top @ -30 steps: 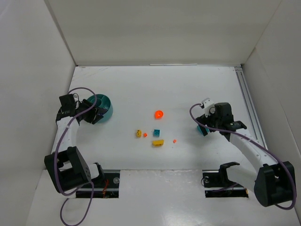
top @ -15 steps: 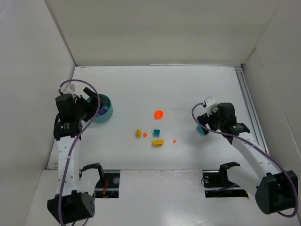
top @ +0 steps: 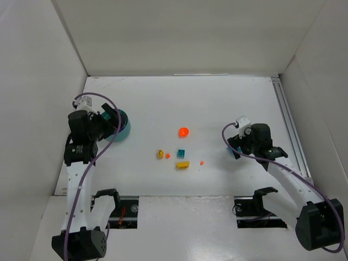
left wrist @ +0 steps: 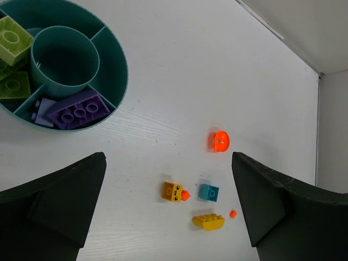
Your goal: Sort the legos into containers by color
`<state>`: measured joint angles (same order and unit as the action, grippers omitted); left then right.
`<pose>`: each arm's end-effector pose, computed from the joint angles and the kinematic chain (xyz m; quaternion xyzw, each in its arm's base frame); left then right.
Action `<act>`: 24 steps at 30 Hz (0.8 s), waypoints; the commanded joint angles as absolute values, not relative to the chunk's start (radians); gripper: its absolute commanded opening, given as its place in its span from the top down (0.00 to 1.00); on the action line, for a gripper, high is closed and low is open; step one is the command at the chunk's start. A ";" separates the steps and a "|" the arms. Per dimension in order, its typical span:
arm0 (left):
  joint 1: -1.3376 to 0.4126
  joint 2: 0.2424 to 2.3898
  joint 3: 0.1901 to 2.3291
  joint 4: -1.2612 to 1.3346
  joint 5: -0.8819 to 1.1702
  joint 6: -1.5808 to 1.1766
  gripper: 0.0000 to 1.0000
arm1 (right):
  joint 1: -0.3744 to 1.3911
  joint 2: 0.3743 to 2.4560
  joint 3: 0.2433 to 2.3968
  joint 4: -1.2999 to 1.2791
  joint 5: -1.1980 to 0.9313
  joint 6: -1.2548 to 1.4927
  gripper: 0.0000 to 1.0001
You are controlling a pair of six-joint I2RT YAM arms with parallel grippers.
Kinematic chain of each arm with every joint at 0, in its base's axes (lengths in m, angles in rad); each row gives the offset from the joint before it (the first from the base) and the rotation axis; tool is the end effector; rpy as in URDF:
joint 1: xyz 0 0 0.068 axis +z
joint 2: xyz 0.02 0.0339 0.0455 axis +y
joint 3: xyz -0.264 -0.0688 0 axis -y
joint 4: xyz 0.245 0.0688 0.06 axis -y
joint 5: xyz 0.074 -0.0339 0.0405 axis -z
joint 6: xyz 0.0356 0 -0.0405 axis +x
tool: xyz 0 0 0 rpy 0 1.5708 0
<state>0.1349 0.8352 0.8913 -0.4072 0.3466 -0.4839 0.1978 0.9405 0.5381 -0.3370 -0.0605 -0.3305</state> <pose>0.1850 0.0129 0.3459 -0.1518 0.7992 -0.2372 0.5311 0.1901 0.0403 0.2122 -0.2505 0.8795 0.0008 0.4046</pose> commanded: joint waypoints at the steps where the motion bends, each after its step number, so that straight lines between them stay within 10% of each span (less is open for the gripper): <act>1: 0.132 0.787 0.856 -0.365 0.336 -0.508 0.00 | 0.202 0.977 0.523 -0.253 -0.120 -0.327 0.05; 13: 0.123 0.864 0.781 -0.166 0.430 -0.598 0.00 | 0.213 1.089 0.465 -0.144 -0.153 -0.327 0.12; 24: -0.078 0.991 0.830 -0.091 0.187 -0.638 0.00 | 0.213 1.167 0.505 -0.135 -0.193 -0.356 0.71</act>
<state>0.0204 0.9333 0.7731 -0.1532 0.3271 -0.6228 0.2047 1.1622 0.4652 -0.1856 -0.1513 -0.3450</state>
